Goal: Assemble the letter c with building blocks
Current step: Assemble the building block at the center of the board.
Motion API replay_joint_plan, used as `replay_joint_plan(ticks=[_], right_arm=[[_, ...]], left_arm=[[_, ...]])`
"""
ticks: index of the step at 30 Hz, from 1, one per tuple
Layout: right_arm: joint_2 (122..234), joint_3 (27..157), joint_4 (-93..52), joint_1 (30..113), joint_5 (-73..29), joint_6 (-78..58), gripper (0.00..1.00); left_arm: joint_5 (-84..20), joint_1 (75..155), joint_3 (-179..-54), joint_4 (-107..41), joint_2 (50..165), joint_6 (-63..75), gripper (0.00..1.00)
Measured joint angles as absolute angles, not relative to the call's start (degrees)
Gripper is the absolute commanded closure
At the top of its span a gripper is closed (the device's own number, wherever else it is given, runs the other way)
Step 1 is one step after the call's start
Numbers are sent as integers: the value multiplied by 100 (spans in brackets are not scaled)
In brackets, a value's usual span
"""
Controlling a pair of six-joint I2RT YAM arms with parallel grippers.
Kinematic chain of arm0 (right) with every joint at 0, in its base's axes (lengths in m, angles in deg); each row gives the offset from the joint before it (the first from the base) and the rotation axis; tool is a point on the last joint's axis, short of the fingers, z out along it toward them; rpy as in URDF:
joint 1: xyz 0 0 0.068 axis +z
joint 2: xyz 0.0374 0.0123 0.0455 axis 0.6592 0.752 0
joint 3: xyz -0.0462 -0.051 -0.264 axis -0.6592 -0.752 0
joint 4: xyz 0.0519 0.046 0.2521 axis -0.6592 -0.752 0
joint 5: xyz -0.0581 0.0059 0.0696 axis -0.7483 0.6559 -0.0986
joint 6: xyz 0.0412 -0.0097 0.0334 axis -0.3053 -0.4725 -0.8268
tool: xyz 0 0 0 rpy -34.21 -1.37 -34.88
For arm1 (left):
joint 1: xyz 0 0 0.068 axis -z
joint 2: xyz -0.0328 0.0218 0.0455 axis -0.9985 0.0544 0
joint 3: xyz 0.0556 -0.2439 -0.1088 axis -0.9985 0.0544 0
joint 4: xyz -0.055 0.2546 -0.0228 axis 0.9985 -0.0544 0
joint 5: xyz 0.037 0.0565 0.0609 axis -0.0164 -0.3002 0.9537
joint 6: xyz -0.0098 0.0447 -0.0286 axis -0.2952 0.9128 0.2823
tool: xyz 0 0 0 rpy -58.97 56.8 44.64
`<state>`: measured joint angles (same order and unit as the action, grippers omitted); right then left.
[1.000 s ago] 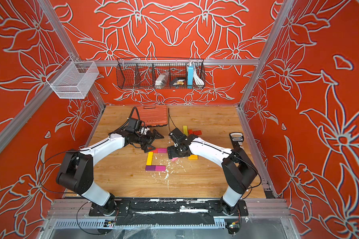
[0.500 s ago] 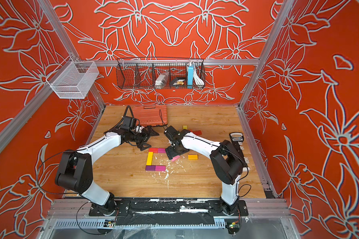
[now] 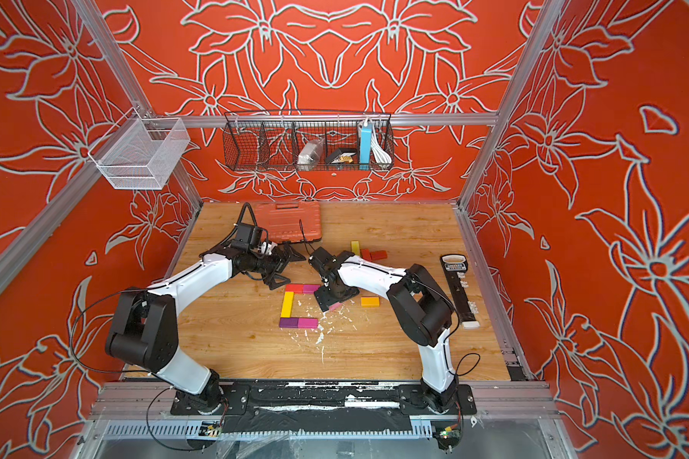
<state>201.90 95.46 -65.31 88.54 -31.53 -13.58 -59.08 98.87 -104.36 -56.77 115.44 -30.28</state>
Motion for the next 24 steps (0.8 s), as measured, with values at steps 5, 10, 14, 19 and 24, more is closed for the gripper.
replay_joint_plan(ticks=[5,10,14,19,24], right_arm=[[20262,9563,-6566,8854,-3191,-1371,21],[20299,9579,-6575,8854,-3186,-1425,38],[20284,9559,-6551,8854,-3191,-1578,41],[20061,9275,-6520,8857,-3289,-2068,41],[19825,9035,-6553,8857,-3429,-2724,40]], left_arm=[[-5915,9887,-10434,-5648,11544,-3028,1],[-5950,9887,-10412,-5628,11544,-3028,2],[-5989,9887,-10364,-5583,11544,-3028,2],[-6022,9887,-10230,-5475,11544,-3039,2],[-6037,9900,-10143,-5405,11544,-3076,2]])
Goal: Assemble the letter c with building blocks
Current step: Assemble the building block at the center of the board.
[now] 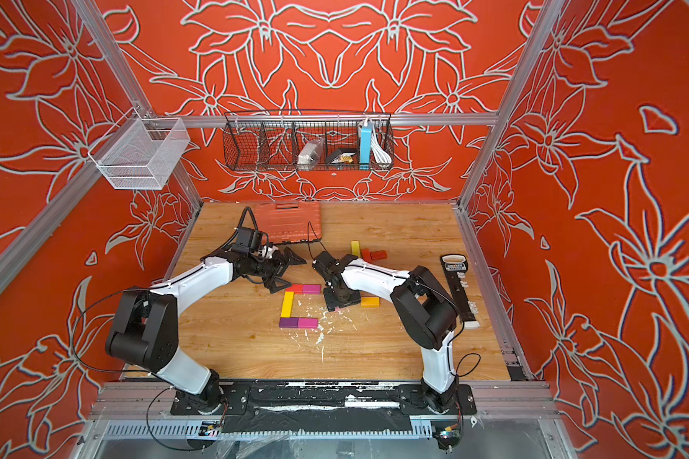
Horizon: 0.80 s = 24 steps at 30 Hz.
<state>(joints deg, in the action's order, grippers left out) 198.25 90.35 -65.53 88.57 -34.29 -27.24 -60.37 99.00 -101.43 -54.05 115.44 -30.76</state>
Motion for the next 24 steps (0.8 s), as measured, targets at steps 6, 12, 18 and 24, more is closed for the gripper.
replay_joint_plan(ticks=[6,12,18,24], right_arm=[[19766,8943,-6555,8854,-3630,-3251,40],[19766,8934,-6533,8848,-3765,-3456,40],[19766,8886,-6452,8813,-3785,-3515,31],[19681,8790,-6328,8800,-3693,-3471,16]], left_arm=[[-6037,10011,-10143,-5338,11544,-3081,2],[-6037,10099,-10143,-5325,11544,-3087,2],[-6033,10191,-10145,-5305,11546,-3092,2],[-6005,10313,-10193,-5311,11551,-3094,2]])
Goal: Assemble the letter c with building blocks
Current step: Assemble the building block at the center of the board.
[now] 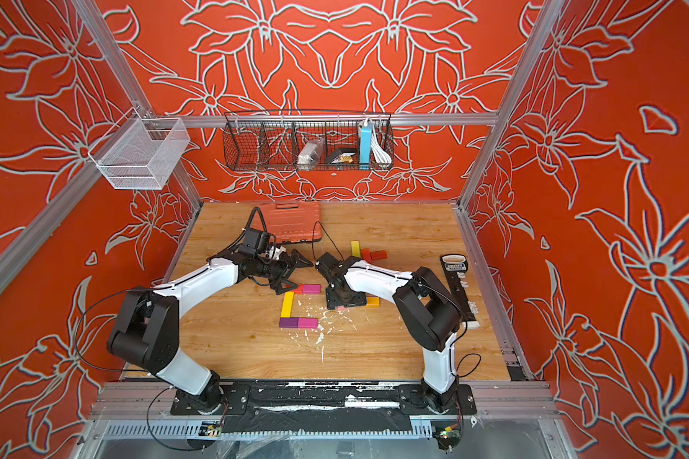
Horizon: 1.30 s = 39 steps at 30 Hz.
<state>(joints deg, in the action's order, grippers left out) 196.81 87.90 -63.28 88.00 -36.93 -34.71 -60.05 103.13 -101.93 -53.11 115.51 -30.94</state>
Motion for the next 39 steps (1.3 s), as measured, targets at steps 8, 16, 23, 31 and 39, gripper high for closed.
replay_joint_plan(ticks=[8,16,23,31,39], right_arm=[[18490,8370,-6166,8465,-3521,-3445,14],[17458,7183,-5805,7084,-2979,-3504,14],[17187,6514,-5392,6450,-2410,-3670,16],[17132,6082,-5084,6094,-1958,-3863,17],[17100,6079,-4997,6046,-1825,-3860,17]], left_arm=[[-5784,10641,-10200,-5322,11557,-3164,2],[-5465,11421,-10200,-4955,11747,-3620,2],[-5146,12075,-10250,-4689,12152,-3972,2],[-4980,12462,-10600,-4302,12779,-4278,2],[-4916,12481,-10755,-4140,13159,-4407,1]])
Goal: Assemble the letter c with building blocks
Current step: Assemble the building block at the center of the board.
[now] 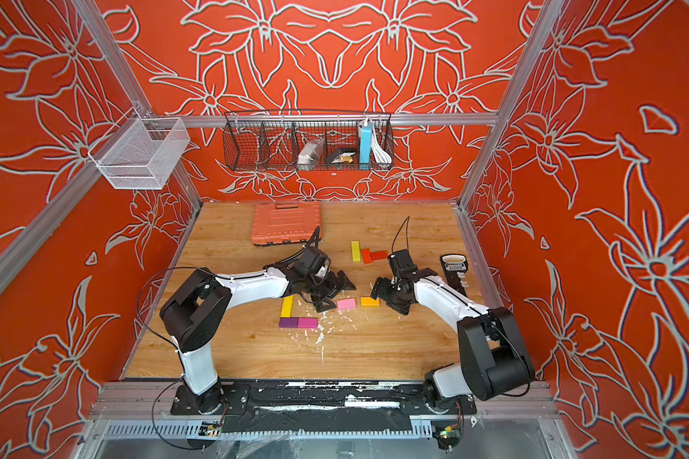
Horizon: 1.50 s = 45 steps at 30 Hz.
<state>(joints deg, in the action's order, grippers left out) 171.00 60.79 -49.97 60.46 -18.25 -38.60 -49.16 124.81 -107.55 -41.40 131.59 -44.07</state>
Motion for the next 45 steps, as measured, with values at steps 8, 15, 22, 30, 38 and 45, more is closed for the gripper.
replay_joint_plan(ticks=[8,15,22,30,38,45], right_arm=[[17100,6079,-4988,6013,-1818,-3858,18],[17117,6079,-4942,6002,-1711,-3854,18],[17272,6079,-4824,5996,-1580,-3821,18],[17510,6079,-4656,5987,-1425,-3797,19],[17563,6079,-4533,5987,-1320,-3797,20],[17628,6079,-4487,5987,-1230,-3797,20]], left_arm=[[-4936,12481,-11015,-4098,13413,-4431,2],[-4984,12481,-11157,-4039,13544,-4431,2],[-5010,12481,-11197,-4020,13594,-4431,2],[-5043,12481,-11197,-4015,13603,-4431,2],[-5082,12481,-11203,-4015,13616,-4431,2],[-5089,12481,-11301,-4013,13627,-4436,2]])
